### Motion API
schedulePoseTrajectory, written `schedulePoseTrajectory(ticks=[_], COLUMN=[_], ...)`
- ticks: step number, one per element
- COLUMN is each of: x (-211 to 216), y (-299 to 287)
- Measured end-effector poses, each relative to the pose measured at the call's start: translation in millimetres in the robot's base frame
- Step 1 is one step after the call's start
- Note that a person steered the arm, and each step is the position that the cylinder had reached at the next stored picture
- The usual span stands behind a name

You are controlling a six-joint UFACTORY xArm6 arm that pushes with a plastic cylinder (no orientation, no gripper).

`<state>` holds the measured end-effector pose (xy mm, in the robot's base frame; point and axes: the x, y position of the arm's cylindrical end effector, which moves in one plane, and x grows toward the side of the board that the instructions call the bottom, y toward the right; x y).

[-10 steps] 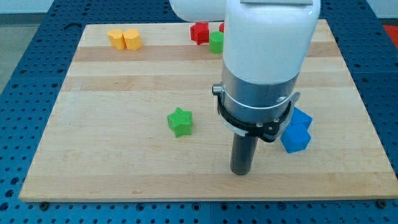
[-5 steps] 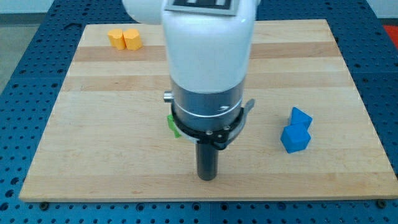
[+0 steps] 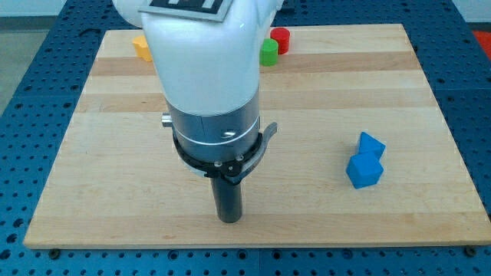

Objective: Move your arm to the green star

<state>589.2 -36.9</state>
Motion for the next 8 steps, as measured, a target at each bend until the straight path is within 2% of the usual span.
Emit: schedulePoseTrajectory(ticks=[8], x=[-1.1], y=[-27.2])
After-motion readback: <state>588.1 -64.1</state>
